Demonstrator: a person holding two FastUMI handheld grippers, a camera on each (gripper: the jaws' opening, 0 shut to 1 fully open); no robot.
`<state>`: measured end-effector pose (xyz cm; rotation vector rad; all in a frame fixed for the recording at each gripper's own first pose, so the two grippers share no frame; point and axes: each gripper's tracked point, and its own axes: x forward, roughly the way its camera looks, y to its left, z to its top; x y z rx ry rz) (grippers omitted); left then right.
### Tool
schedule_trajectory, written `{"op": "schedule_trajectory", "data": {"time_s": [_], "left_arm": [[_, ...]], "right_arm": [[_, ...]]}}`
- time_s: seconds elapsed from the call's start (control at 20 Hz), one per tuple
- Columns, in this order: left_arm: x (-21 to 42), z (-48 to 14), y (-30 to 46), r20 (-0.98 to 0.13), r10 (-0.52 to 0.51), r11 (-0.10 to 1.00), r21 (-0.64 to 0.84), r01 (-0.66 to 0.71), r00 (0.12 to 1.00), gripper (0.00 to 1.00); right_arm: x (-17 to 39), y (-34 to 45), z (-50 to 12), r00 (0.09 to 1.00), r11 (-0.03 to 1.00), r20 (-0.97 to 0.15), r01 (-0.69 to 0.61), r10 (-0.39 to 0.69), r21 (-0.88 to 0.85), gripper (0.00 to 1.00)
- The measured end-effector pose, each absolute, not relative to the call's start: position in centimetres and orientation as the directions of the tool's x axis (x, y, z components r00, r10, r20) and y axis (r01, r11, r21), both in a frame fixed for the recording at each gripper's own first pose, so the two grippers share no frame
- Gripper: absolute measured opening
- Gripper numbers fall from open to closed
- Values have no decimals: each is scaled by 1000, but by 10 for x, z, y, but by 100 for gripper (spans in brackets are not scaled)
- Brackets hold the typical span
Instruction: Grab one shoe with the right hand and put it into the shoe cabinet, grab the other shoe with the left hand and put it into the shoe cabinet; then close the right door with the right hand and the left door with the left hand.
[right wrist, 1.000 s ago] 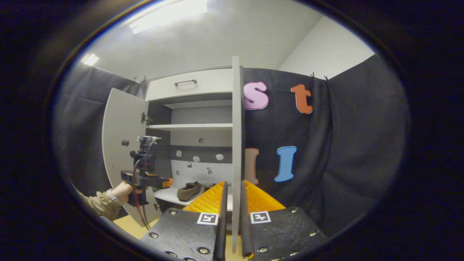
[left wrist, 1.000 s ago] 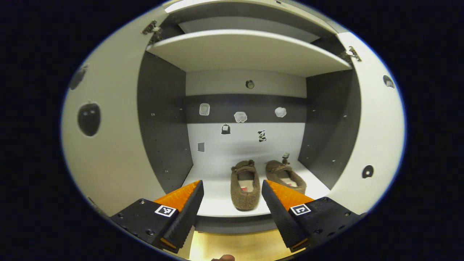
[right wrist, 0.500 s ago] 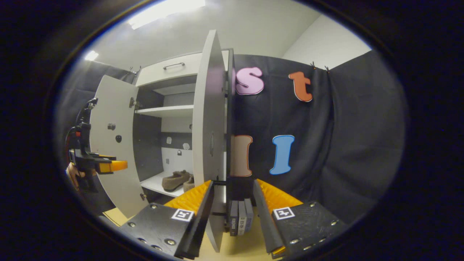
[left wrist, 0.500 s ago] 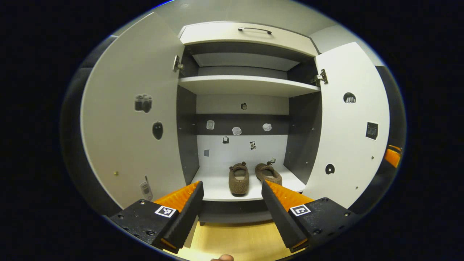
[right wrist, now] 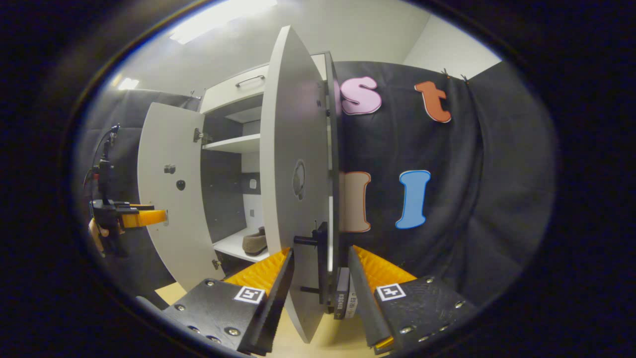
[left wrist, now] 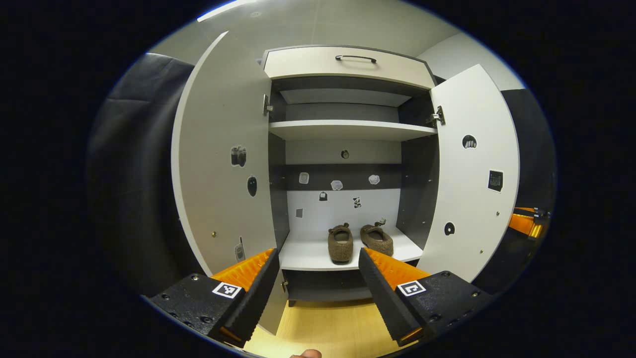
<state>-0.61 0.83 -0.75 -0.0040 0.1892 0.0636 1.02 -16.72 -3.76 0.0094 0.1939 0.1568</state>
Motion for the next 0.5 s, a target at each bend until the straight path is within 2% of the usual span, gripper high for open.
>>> {"op": "schedule_trajectory", "data": {"time_s": [0.05, 0.15, 0.5], "left_arm": [[-7, -6, 10, -183, 65, 998, -2, -66, 981, 98], [-9, -5, 14, -179, 67, 998, -9, -69, 982, 98], [-16, -6, 39, -180, 96, 995, -5, -98, 979, 98]], "right_arm": [[11, -159, -38, 965, 984, -193, -174, 176, 26, 64], [14, -140, -41, 956, 976, -197, -215, 219, 40, 67], [36, -78, -50, 922, 945, -208, -316, 327, 85, 67]]}}
